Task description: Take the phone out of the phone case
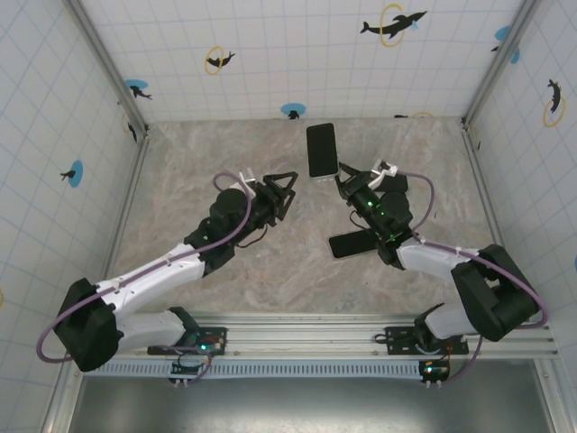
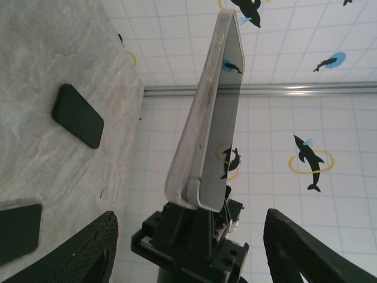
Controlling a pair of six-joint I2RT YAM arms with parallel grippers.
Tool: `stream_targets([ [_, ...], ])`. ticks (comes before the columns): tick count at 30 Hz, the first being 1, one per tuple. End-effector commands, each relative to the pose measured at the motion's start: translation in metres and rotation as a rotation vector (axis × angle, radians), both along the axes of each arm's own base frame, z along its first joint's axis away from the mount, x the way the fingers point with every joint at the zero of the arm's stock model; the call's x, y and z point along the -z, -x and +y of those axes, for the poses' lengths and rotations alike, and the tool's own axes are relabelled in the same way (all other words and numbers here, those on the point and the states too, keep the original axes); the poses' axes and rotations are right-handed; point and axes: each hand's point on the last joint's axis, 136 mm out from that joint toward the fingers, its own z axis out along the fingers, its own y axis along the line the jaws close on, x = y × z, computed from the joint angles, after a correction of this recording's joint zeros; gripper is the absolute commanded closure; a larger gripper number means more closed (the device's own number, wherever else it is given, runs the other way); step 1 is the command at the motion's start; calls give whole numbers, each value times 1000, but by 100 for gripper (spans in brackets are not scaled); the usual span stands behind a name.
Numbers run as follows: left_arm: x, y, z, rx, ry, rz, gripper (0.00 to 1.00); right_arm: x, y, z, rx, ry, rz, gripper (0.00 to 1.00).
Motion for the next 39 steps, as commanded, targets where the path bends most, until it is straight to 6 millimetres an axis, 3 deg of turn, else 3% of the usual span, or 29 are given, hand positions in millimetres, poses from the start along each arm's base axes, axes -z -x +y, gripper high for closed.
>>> stream_targets([
  [1,-4,-2,-1,-89,73,56,35,-13,-4,-10,121,-12,-59,100],
  [11,-24,-5,-36,-28,148,28,39,-3,2,6,93,6,-57,100],
  [21,-16,-8,-39,-33,191,47,45,-4,8,17,53,9,-68,100],
  [32,-4,-8,-50,3,193,78,45,-6,9,18,46,10,-70,100],
  [39,2,-13,-47,-27,192,78,46,-7,12,20,32,6,-78,100],
])
